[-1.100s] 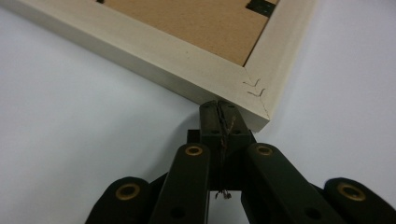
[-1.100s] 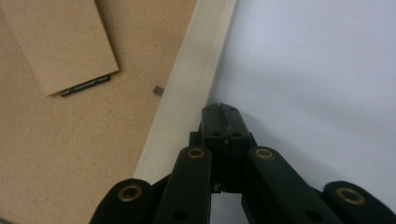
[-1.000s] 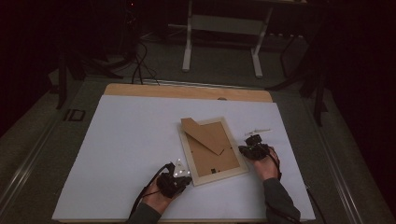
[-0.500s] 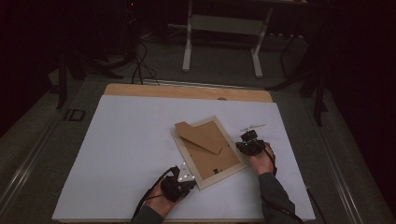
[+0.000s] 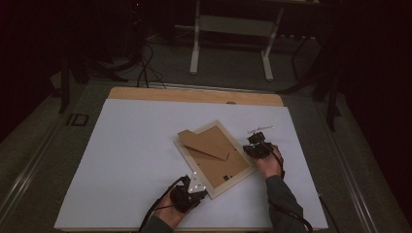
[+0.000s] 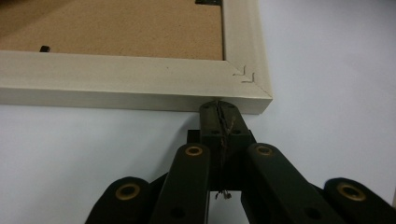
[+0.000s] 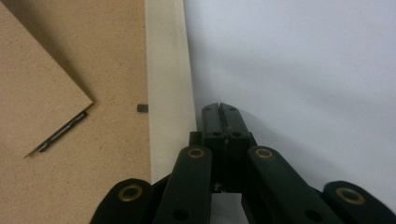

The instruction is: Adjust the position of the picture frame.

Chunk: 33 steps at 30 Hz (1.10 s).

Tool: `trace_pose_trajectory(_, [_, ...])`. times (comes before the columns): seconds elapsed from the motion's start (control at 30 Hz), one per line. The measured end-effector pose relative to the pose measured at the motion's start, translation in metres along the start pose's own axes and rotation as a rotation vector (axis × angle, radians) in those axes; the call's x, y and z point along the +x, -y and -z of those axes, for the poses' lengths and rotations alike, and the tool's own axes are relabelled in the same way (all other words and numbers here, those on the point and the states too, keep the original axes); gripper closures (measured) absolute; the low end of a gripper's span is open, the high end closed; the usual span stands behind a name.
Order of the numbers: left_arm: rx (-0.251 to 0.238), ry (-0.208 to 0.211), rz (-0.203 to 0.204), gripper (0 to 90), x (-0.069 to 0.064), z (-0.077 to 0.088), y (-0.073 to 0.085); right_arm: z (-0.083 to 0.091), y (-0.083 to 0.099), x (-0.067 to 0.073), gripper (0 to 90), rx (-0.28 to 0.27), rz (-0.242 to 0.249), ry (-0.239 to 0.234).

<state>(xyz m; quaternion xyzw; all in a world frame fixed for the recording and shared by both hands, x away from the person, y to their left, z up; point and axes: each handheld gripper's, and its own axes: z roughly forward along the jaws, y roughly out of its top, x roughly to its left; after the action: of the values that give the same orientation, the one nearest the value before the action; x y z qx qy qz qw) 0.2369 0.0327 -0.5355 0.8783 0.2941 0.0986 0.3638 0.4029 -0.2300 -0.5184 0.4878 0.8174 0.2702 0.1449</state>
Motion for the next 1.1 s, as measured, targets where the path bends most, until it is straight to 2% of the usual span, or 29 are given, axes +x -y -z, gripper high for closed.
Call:
trace_pose_trajectory(0.23, [-0.006,0.025,-0.004,90.0,-0.005,-0.002,-0.001,-0.006,-0.010,0.005,90.0,0.009,0.002,0.004])
trace_pose_trajectory(0.37, [-0.008,0.057,-0.005,90.0,-0.005,-0.003,-0.001,-0.011,-0.017,0.010,90.0,0.012,0.006,0.008])
trace_pose_trajectory(0.53, [-0.007,0.068,-0.009,90.0,-0.007,-0.003,-0.001,-0.016,-0.023,0.016,90.0,0.012,0.009,0.012])
trace_pose_trajectory(0.73, [-0.005,0.075,-0.037,90.0,-0.012,-0.005,-0.002,-0.020,-0.028,0.023,90.0,0.010,0.027,0.007])
trace_pose_trajectory(1.1, [-0.008,0.113,-0.064,90.0,-0.020,-0.007,-0.003,-0.033,-0.042,0.047,90.0,0.001,0.050,-0.001])
